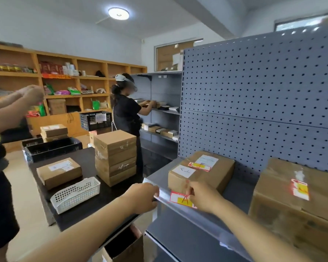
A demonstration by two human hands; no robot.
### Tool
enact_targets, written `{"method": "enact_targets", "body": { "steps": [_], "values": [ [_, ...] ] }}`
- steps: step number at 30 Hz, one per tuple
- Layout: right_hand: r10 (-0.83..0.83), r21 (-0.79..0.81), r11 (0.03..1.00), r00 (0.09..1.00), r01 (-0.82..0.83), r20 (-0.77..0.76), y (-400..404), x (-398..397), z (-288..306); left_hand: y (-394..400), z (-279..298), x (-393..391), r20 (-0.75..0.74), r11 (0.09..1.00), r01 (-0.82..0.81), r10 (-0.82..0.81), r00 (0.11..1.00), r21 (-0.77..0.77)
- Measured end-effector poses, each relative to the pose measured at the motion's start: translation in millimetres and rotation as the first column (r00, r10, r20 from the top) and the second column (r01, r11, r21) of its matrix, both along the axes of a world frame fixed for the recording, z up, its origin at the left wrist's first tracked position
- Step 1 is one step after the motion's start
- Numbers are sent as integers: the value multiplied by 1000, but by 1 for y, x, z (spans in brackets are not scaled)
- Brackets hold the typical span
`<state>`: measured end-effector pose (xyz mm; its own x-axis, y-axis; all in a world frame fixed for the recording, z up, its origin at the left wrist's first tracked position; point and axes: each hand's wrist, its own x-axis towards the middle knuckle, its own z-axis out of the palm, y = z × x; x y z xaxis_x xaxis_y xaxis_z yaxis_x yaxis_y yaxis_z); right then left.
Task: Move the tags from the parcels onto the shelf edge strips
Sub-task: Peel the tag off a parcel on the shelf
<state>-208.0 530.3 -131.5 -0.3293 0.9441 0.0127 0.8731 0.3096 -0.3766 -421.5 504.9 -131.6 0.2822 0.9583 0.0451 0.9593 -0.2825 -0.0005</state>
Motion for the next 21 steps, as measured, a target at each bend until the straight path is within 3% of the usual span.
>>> {"method": "enact_targets", "body": {
  "steps": [13, 21],
  "values": [
    [-198, 29, 980, 980, 198, 10, 24, -12, -12, 88, -25, 11, -33, 938, 332, -337, 941, -94],
    [-416, 25, 909, 908, 416, 39, 12, -35, -18, 119, -39, -9, -29, 852, 497, -508, 861, -164]
  ]
}}
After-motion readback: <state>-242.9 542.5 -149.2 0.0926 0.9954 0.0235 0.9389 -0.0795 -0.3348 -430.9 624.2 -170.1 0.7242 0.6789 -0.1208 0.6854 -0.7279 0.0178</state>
